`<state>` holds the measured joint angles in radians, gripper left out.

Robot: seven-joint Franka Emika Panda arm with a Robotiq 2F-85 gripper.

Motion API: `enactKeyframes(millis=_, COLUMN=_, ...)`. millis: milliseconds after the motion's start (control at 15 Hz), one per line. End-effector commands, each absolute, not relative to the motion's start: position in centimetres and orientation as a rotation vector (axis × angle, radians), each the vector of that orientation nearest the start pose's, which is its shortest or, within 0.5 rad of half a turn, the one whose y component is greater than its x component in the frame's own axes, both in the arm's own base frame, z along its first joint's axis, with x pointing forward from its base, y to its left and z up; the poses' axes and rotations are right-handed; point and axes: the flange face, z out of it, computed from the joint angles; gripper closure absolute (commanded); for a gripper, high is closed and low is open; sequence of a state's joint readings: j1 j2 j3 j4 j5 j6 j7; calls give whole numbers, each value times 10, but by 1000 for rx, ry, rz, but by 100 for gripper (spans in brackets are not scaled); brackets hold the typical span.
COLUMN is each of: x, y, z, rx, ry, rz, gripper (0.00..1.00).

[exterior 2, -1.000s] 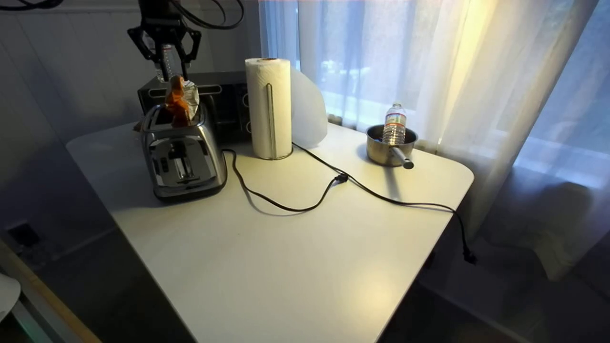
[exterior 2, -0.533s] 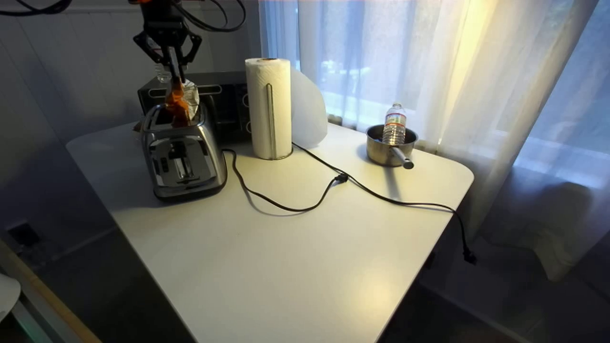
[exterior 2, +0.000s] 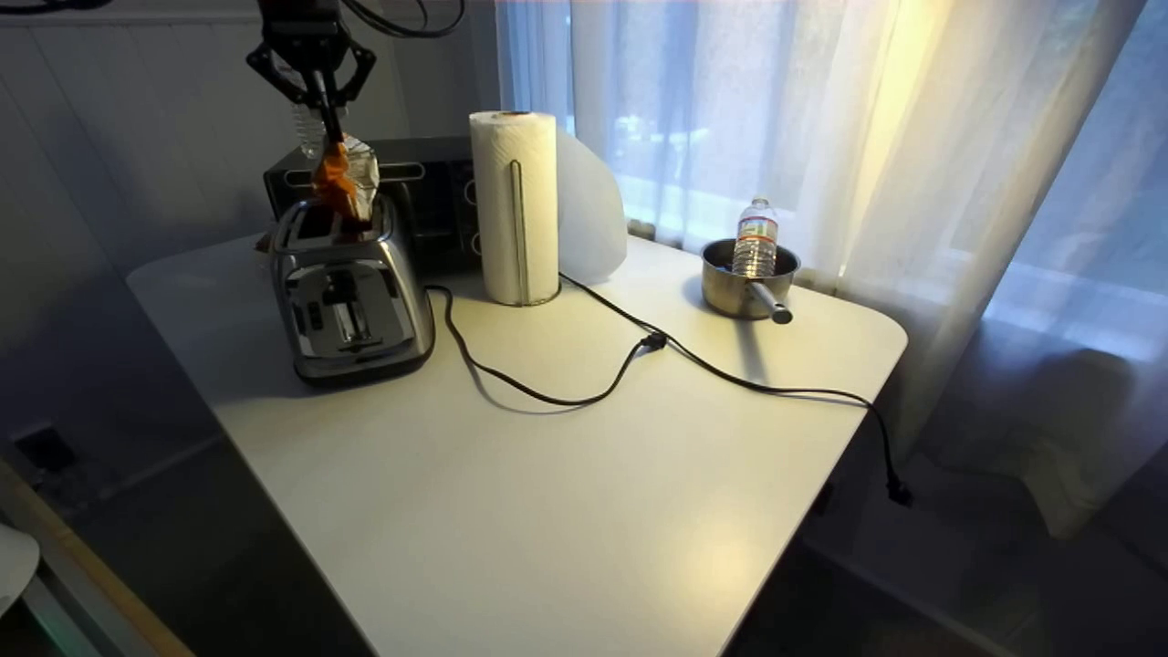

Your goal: Remove the snack packet from the toaster top and put it on the table

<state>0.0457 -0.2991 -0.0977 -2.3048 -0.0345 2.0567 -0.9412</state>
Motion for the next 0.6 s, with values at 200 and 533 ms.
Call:
enactKeyframes(millis=200, x=407, y=25, z=538, rx=-2756, ry=-1646, rz=-255, gripper=98)
enactKeyframes(millis=533, x=373, y=95, z=558, rx=-2574, ry=-1867, rz=-279, gripper=99)
